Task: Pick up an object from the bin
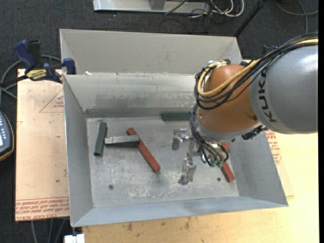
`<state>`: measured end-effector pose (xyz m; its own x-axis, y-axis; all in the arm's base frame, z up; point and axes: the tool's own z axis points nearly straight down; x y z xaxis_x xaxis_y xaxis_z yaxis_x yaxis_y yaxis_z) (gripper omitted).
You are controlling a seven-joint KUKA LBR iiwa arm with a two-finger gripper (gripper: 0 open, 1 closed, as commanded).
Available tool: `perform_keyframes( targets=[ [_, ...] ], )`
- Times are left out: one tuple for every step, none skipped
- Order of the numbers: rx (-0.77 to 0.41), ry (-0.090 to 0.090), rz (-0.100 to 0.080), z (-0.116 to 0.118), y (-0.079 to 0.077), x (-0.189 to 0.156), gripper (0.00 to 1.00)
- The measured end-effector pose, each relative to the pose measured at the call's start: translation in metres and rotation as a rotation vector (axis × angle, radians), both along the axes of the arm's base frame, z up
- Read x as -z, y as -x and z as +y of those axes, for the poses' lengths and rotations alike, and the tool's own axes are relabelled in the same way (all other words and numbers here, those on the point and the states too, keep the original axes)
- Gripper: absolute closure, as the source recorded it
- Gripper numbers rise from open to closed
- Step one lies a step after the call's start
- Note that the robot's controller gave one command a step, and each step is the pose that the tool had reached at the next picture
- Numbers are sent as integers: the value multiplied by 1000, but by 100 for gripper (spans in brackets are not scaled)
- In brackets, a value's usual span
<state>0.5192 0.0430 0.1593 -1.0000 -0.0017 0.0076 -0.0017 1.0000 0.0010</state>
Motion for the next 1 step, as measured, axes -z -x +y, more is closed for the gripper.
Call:
perform_keyframes(
  targets=[
    [62,-1,-5,39,-47,86,0]
  ],
)
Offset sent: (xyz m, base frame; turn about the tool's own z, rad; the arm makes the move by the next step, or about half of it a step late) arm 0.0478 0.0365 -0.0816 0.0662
